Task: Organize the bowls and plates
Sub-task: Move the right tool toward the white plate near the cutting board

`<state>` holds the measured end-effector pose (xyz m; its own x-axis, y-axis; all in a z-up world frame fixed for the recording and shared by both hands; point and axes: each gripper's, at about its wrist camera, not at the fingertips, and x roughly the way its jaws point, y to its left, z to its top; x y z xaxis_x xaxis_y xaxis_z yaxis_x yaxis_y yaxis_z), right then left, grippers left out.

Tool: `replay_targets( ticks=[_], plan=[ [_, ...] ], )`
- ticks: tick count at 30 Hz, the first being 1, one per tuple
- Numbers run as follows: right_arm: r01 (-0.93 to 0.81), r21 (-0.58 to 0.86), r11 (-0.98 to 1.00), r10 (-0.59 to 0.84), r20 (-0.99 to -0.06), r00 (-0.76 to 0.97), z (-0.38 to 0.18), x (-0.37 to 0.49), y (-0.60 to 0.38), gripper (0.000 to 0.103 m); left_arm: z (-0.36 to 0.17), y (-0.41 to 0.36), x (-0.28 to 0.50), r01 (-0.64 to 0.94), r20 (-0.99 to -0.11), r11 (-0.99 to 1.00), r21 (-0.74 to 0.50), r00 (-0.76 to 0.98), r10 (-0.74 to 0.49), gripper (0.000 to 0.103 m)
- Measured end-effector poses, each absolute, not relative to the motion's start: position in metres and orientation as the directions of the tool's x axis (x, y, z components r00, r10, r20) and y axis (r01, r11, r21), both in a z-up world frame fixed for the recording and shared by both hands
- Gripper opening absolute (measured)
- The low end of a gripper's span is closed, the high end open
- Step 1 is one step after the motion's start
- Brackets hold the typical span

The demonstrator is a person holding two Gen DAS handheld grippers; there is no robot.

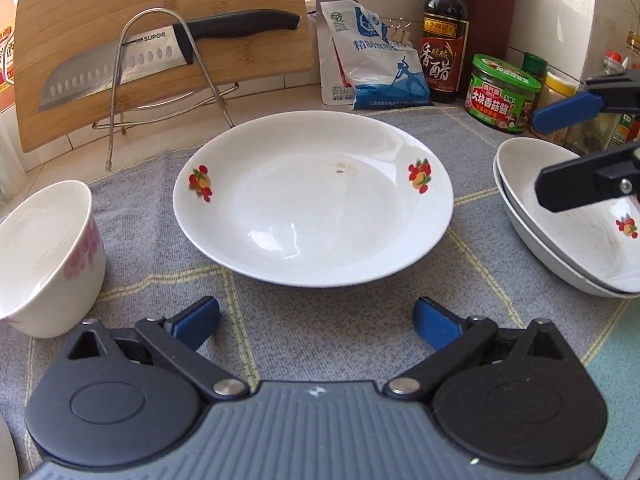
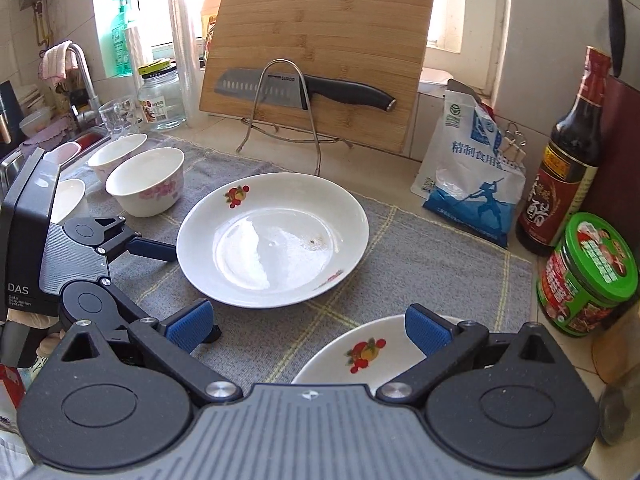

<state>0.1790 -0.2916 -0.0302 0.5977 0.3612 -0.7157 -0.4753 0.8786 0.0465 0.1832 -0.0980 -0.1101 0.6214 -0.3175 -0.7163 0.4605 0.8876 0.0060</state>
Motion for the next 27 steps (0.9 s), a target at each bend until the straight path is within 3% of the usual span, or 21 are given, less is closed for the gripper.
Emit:
replay_targets(
  ticks=[10, 27],
  plan=[
    [-0.607, 0.085, 0.790, 0.435, -0.776, 0.457, -0.041, 0.256, -0.271, 0.103, -0.111, -0.100, 0.194, 0.484, -0.702, 0.875, 0.004, 0.624, -0.342, 0.103],
    [-0.676, 0.199, 0.710, 0.481, -0.838, 0.259, -0.074, 0.342, -0.250, 0.103, -0.113, -0.102, 0.200, 0.480, -0.688, 0.877, 0.005, 0.638, -0.345, 0.103]
  ],
)
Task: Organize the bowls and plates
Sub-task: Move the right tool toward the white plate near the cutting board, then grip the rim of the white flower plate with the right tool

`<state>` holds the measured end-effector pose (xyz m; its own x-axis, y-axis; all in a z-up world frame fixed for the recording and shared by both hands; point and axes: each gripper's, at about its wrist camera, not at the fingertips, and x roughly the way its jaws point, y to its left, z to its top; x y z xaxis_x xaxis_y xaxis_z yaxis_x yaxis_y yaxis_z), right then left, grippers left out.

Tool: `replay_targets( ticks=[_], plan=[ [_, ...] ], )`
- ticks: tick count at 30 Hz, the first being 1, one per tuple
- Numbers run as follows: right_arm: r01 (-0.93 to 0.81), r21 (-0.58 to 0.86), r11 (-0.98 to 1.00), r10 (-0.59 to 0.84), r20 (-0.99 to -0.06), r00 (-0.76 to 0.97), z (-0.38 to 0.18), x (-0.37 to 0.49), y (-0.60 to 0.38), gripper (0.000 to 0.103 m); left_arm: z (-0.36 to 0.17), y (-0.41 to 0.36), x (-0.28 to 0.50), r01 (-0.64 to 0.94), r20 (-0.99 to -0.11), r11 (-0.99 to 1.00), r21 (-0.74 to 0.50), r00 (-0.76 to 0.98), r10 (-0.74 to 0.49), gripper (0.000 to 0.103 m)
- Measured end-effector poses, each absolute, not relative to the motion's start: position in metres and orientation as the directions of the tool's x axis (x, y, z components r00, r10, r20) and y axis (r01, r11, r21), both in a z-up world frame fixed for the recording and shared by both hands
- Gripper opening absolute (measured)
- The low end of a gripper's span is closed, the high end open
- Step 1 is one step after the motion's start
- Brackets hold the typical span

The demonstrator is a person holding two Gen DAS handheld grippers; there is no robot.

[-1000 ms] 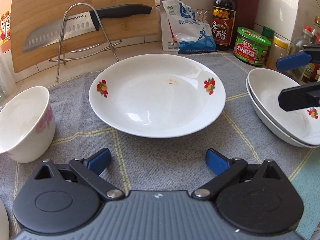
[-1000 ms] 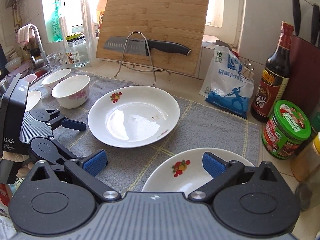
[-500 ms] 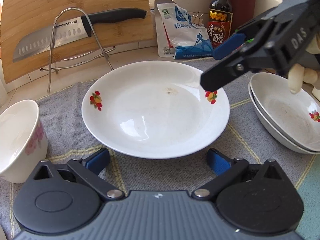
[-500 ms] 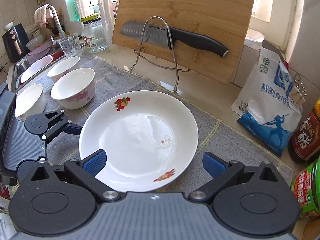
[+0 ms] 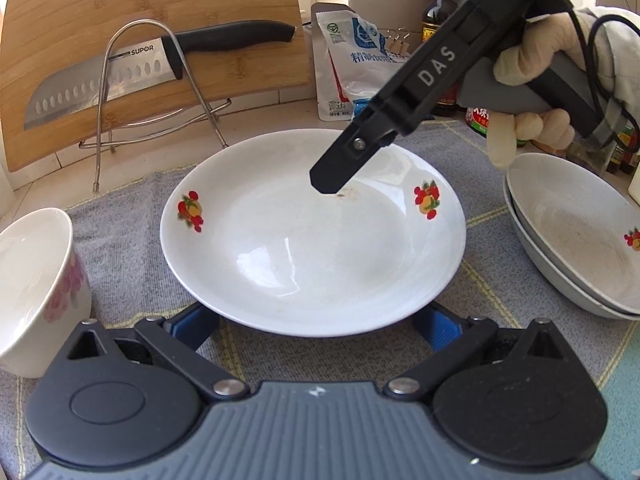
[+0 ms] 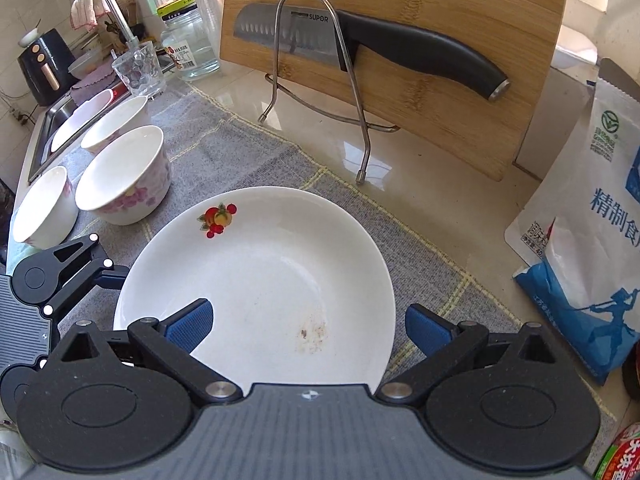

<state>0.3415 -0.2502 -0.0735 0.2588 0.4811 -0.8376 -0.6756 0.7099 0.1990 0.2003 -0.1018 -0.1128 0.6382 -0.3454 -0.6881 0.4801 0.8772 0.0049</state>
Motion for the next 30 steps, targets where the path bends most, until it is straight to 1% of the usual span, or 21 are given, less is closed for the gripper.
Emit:
replay_targets(
  ticks=[6, 11, 24, 30],
  plan=[
    [-0.684, 0.257, 0.682, 0.503, -0.844, 0.185, -0.079, 0.359, -0.246, 0.103, -0.112, -0.103, 0.199, 0.491, -0.685, 0.871, 0.027, 0.644, -0.341, 0.103],
    [-0.692, 0.285, 0.664, 0.506, -0.852, 0.135, -0.083, 0.364, -0.242, 0.092, -0.112, -0.102, 0.198, 0.488, -0.682, 0.872, 0.038, 0.650, -0.334, 0.103],
    [-0.661, 0.332, 0.673, 0.528, -0.842, 0.114, -0.085, 0.368, -0.244, 0.092, -0.112, -0.102, 0.199, 0.491, -0.685, 0.870, 0.044, 0.649, -0.331, 0.101],
    [-0.646, 0.349, 0.678, 0.537, -0.837, 0.111, -0.084, 0.366, -0.247, 0.093, -0.111, -0.104, 0.199, 0.500, -0.691, 0.863, 0.068, 0.648, -0.321, 0.101]
  ],
)
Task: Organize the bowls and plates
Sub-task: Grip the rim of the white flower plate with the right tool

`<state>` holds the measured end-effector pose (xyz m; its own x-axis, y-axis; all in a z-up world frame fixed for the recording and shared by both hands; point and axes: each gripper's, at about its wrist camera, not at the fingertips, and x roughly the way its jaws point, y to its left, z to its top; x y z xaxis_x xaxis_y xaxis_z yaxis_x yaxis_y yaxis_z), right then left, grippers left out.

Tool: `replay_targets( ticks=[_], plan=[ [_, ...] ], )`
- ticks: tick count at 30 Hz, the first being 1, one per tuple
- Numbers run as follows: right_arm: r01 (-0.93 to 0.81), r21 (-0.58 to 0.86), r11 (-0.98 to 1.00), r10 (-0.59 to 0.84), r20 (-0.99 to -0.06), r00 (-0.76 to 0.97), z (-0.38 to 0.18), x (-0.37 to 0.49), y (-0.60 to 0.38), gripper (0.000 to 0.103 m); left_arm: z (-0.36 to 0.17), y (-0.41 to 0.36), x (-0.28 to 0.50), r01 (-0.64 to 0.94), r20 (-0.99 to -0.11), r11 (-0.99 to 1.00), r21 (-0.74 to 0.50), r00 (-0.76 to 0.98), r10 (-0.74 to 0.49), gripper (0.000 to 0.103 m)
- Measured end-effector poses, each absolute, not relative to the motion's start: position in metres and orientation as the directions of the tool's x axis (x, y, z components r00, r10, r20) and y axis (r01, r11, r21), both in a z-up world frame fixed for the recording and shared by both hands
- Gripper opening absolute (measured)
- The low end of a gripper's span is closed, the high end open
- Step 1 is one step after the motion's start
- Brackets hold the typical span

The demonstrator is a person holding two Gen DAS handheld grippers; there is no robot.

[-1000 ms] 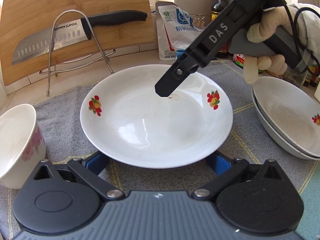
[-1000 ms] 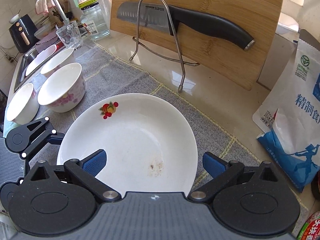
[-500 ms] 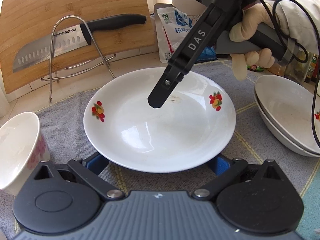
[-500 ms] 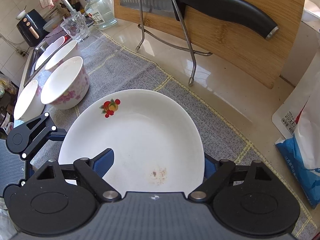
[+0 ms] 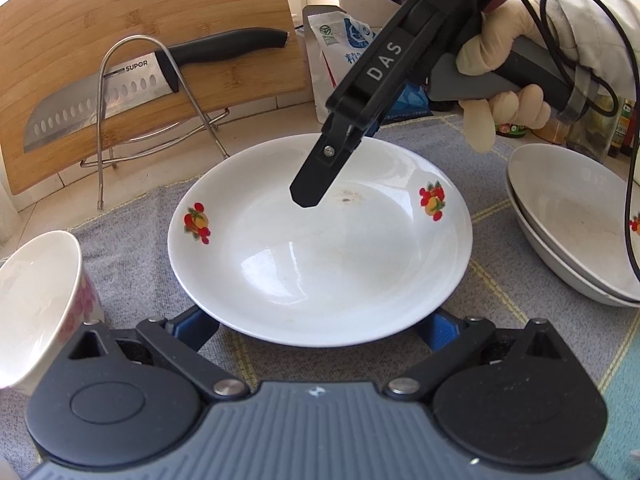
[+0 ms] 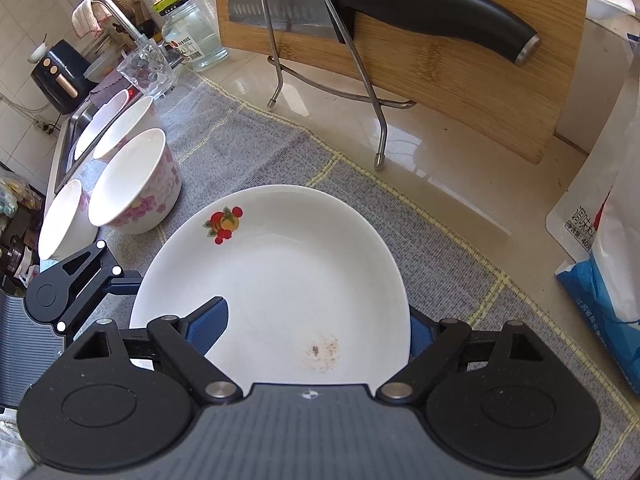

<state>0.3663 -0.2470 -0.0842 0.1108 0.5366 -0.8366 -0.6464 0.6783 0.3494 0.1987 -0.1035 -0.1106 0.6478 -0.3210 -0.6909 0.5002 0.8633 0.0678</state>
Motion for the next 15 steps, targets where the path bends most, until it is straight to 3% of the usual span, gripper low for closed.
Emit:
replay_targets(
  ticks=[15],
  plan=[
    [-0.643, 0.367, 0.672, 0.562, -0.818, 0.122, -0.067, 0.342, -0.255, 0.093, -0.097, -0.104, 0.181, 0.524, -0.705, 0.849, 0.073, 0.629, -0.328, 0.100]
  ],
)
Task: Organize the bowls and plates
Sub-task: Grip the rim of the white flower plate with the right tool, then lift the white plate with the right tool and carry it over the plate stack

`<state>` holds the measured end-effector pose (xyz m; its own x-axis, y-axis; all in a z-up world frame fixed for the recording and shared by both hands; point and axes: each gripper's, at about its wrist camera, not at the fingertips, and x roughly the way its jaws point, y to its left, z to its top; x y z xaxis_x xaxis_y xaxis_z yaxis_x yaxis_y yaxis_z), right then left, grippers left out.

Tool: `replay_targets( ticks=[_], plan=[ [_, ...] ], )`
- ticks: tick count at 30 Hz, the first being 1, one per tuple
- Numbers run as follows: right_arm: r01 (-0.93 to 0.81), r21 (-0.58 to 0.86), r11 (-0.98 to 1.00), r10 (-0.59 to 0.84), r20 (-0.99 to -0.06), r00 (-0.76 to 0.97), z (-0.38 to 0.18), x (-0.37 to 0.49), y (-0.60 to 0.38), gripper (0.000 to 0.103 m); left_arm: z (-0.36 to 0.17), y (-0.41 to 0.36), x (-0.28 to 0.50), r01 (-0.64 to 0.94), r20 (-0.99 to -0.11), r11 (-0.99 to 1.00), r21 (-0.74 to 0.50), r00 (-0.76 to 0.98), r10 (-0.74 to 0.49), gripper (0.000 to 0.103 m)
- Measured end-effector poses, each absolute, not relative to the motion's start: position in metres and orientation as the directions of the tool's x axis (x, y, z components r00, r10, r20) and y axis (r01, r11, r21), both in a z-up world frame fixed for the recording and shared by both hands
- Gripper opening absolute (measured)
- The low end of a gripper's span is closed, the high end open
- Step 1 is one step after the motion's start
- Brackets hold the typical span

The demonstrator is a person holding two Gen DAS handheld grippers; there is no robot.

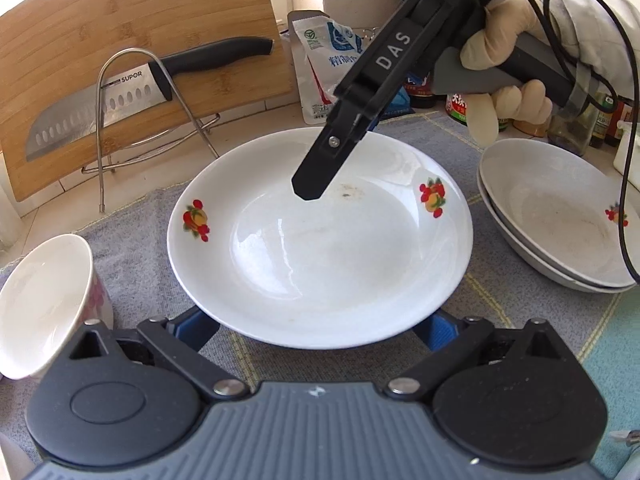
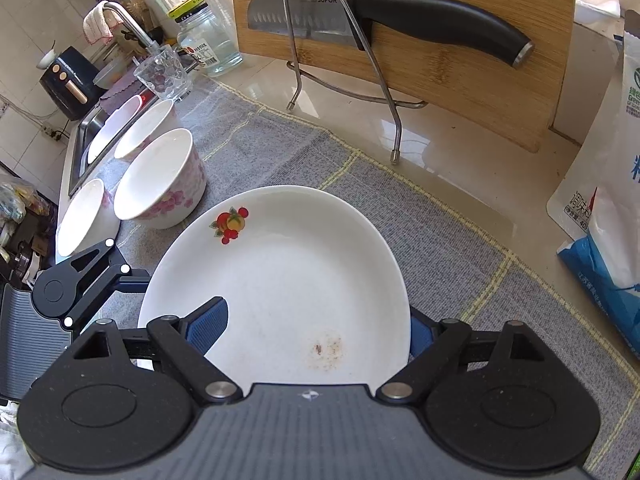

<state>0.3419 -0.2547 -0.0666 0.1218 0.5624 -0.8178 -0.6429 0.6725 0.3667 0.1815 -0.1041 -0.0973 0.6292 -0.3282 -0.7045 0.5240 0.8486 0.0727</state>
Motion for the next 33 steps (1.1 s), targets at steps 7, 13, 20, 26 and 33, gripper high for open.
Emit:
replay_targets(
  ticks=[7, 13, 20, 26, 33],
  plan=[
    [-0.645, 0.354, 0.678, 0.565, -0.812, 0.148, -0.053, 0.323, -0.259, 0.093, -0.083, -0.106, 0.166, 0.534, -0.695, 0.842, 0.074, 0.633, -0.340, 0.100],
    [-0.637, 0.349, 0.687, 0.569, -0.804, 0.173, -0.043, 0.304, -0.267, 0.093, -0.071, -0.109, 0.150, 0.550, -0.686, 0.831, 0.080, 0.635, -0.355, 0.100],
    [-0.620, 0.342, 0.706, 0.563, -0.802, 0.200, -0.037, 0.279, -0.279, 0.093, -0.064, -0.115, 0.134, 0.582, -0.681, 0.809, 0.080, 0.625, -0.382, 0.100],
    [-0.599, 0.332, 0.729, 0.554, -0.800, 0.230, -0.033, 0.257, -0.290, 0.093, -0.059, -0.121, 0.121, 0.611, -0.673, 0.787, 0.087, 0.618, -0.406, 0.100],
    [-0.564, 0.324, 0.759, 0.537, -0.802, 0.263, -0.030, 0.234, -0.312, 0.093, -0.056, -0.131, 0.107, 0.653, -0.669, 0.752, 0.088, 0.598, -0.441, 0.100]
  ],
)
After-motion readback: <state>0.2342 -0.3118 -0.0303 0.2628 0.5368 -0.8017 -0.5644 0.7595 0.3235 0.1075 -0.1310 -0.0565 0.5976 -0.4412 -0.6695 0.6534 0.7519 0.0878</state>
